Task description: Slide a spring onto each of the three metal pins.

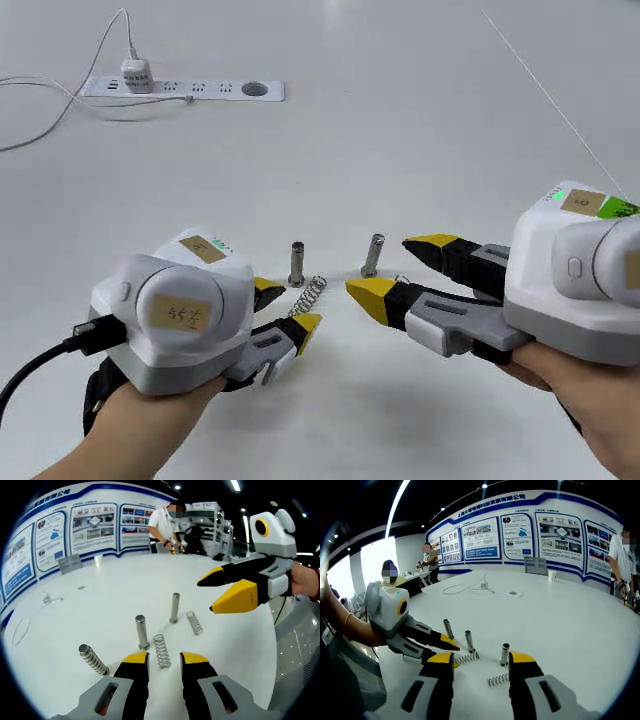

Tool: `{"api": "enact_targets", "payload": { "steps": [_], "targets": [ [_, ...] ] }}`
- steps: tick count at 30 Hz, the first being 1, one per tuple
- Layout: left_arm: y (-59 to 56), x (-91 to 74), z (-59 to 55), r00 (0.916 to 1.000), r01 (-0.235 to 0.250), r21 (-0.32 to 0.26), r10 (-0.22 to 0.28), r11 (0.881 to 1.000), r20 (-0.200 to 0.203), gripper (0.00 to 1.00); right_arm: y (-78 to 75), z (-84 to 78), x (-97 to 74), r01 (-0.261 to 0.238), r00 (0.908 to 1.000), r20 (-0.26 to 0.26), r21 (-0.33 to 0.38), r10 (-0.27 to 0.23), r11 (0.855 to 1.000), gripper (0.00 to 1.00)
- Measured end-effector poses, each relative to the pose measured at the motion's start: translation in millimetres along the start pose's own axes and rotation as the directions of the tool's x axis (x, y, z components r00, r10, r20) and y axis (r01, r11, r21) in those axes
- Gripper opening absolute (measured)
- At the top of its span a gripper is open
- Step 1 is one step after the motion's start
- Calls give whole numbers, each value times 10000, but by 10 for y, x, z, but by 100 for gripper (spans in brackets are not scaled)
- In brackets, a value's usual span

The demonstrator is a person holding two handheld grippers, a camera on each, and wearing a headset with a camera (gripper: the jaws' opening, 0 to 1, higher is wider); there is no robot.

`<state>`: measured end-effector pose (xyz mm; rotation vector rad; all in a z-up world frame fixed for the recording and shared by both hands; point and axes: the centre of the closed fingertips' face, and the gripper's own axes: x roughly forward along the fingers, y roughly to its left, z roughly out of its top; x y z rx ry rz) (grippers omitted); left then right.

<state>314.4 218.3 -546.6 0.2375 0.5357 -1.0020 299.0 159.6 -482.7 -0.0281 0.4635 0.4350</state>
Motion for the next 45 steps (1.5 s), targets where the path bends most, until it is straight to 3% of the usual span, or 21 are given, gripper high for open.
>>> {"api": "enact_targets", "payload": {
  "steps": [4,21,24,35,45],
  "targets": [
    [-16,36,-6,10000,-55,260,56,9996,-57,23,-30,-42,-26,91,9999,-77,66,-90,9999,45],
    [4,121,-84,9984,-294,129,300,9995,-480,14,-66,-99,-32,288,9994,-184,293,-282,9992,45],
    [3,136,-115,9974,-319,444,347,9985,-630,13,-69,-91,-26,316,9994,-158,341,-311,9989,45],
    [35,125,-119,9966,-371,683,419,9970,-704,11,-44,-82,6,288,9995,-132,478,-282,9984,45],
    [-30,-60,-24,9995,193,845,-172,9962,-250,10,-2,-25,-4,138,9999,47,790,-142,9968,44]
  ]
}}
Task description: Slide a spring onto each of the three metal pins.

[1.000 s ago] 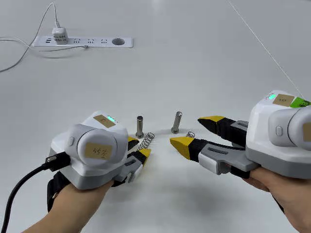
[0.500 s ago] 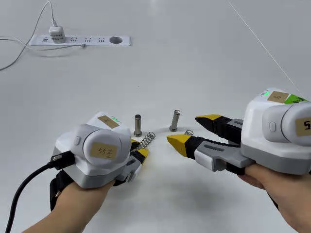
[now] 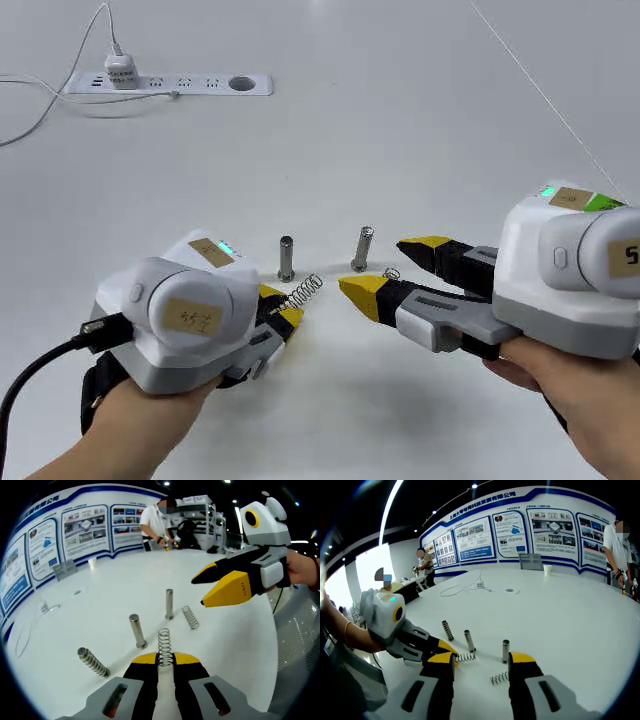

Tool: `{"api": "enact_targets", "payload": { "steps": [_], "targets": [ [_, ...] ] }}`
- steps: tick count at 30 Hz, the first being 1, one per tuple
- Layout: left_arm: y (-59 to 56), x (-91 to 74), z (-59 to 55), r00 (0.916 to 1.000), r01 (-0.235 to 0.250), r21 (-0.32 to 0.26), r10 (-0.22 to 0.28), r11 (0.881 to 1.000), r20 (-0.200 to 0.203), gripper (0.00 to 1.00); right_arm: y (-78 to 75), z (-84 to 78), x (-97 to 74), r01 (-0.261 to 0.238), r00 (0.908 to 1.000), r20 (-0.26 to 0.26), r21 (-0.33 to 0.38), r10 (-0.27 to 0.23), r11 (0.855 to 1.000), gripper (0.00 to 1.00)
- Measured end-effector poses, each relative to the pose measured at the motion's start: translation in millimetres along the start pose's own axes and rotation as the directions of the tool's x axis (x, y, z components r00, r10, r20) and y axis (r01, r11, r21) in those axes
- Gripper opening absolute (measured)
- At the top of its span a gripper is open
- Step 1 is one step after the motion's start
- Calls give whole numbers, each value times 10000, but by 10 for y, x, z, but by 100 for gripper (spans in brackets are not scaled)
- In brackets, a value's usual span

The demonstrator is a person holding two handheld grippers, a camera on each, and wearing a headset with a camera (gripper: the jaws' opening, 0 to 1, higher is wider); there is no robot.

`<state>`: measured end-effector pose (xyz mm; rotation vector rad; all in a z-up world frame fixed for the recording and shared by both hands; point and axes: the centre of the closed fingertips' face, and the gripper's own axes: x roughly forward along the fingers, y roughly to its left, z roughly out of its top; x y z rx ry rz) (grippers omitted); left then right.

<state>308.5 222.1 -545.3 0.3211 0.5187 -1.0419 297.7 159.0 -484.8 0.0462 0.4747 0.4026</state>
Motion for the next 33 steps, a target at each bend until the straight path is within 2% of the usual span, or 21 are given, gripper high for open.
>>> {"api": "enact_targets", "payload": {
  "steps": [3,8,12,18,30,33],
  "targets": [
    [-16,-75,52,9996,94,38,-95,9999,274,10,34,36,-3,-140,9999,73,129,139,9998,43],
    [-48,-205,205,9942,213,142,-227,9997,1054,10,94,100,5,-443,9988,231,531,432,9976,41],
    [-51,-304,333,9843,197,295,-246,9994,1747,10,153,156,14,-730,9967,404,833,699,9938,39],
    [-72,-397,436,9714,227,455,-328,9987,2351,10,243,227,24,-1241,9910,678,1415,1154,9821,36],
    [-119,-518,592,9399,259,753,-500,9968,3379,10,371,311,25,-2077,9760,1171,2460,1837,9468,31],
    [-146,-540,628,9321,342,814,-612,9961,3571,10,433,330,24,-2450,9677,1299,2806,2162,9280,30]
  ]
}}
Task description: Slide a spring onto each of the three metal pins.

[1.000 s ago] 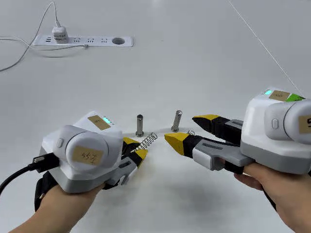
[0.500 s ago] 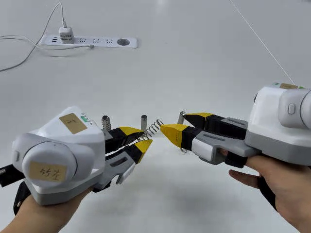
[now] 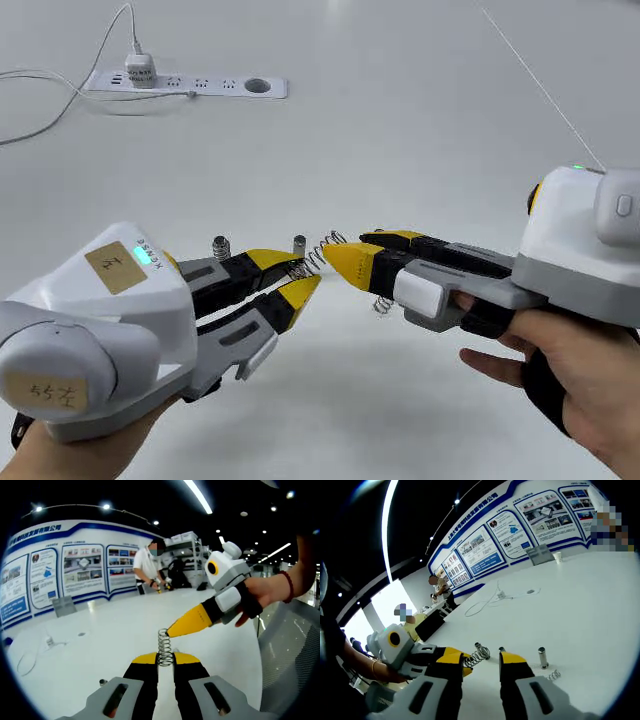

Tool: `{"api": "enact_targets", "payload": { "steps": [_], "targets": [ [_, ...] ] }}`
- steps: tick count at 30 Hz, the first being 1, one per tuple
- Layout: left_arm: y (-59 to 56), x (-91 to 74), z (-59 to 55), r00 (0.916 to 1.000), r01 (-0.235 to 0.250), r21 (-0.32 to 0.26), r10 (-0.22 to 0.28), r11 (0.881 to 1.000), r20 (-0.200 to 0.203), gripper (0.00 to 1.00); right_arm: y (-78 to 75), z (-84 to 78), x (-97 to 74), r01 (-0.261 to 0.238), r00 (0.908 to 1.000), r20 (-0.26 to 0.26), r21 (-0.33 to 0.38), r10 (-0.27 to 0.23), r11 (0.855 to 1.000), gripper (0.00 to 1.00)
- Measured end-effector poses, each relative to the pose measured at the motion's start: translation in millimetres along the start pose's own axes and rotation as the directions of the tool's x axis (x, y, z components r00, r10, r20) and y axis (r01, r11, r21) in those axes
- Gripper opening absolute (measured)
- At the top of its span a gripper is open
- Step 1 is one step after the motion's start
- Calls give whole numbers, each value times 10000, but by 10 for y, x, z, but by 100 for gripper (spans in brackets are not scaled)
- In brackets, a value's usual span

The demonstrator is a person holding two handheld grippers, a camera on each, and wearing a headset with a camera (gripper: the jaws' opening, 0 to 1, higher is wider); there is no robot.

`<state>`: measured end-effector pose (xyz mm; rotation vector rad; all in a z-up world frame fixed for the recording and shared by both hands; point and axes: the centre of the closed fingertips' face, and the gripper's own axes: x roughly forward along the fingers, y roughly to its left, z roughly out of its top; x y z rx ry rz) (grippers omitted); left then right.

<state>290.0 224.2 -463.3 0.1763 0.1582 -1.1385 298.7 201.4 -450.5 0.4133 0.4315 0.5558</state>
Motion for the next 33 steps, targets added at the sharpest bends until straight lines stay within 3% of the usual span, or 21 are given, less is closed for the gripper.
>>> {"api": "enact_targets", "payload": {
  "steps": [5,9,19,27,33],
  "targets": [
    [-30,-20,39,9997,102,38,-103,9999,225,11,66,11,10,-388,9992,118,533,383,9978,26],
    [-54,-41,87,9991,106,584,-129,9982,397,11,96,26,15,-601,9980,226,876,584,9943,25],
    [-72,-84,219,9956,150,641,-209,9978,917,11,150,75,-1,-1054,9939,500,1634,984,9809,17],
    [-67,-97,268,9955,89,634,-148,9980,937,11,197,119,-8,-1411,9888,781,2069,1274,9681,14],
    [-77,-89,240,9983,12,734,-54,9973,573,11,229,111,-4,-1448,9881,759,1704,1336,9747,13]
  ]
}}
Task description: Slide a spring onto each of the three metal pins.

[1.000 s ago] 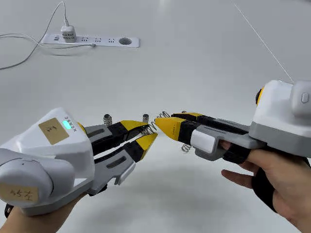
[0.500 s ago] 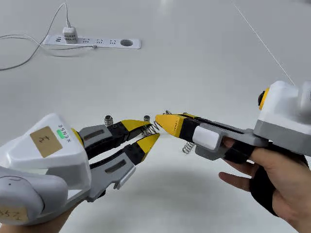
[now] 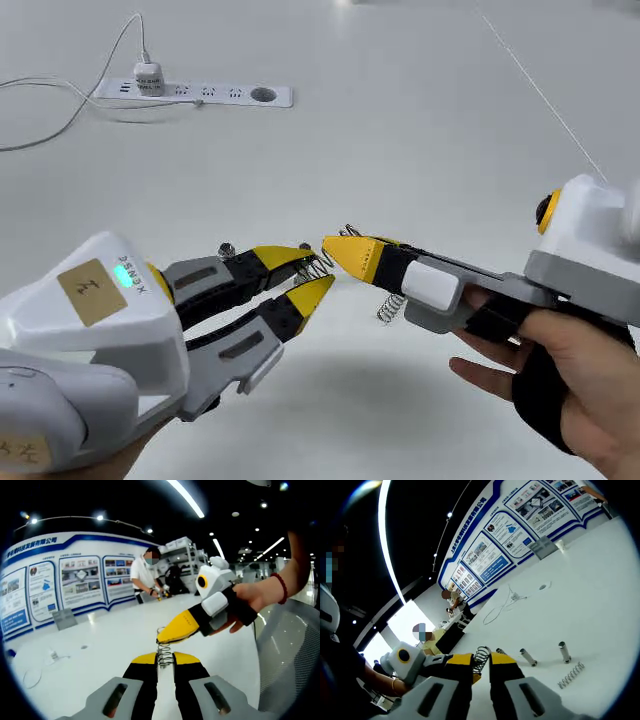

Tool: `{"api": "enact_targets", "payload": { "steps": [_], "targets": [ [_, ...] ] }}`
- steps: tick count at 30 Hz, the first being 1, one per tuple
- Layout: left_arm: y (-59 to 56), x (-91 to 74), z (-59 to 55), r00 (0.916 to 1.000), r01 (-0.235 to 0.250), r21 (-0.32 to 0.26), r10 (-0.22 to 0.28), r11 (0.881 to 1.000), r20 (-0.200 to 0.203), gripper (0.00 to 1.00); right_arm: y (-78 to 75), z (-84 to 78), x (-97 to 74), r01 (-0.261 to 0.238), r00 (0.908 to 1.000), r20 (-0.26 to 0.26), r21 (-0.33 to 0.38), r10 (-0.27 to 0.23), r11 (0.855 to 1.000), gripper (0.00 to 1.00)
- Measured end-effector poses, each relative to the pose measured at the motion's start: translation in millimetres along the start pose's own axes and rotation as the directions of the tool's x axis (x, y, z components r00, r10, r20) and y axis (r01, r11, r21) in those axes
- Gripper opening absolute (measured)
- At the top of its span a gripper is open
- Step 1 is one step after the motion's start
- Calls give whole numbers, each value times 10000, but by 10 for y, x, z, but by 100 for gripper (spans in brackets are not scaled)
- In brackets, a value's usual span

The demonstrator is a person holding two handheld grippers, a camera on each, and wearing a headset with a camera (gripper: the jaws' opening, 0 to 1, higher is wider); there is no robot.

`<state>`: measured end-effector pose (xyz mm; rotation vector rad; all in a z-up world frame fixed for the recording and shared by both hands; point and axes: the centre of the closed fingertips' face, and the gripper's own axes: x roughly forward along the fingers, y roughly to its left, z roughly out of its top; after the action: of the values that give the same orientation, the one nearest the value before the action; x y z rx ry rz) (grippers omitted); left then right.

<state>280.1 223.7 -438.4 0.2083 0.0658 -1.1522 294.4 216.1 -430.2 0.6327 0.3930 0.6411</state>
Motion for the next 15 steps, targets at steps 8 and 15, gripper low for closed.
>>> {"api": "enact_targets", "payload": {
  "steps": [8,15],
  "targets": [
    [7,-9,-33,9998,-72,-266,67,9996,-188,14,8,-9,32,38,10000,-29,-337,-39,9994,11],
    [59,-28,-147,9961,-385,-719,325,9967,-821,23,6,28,92,169,9999,30,-711,-167,9973,11]
  ]
}}
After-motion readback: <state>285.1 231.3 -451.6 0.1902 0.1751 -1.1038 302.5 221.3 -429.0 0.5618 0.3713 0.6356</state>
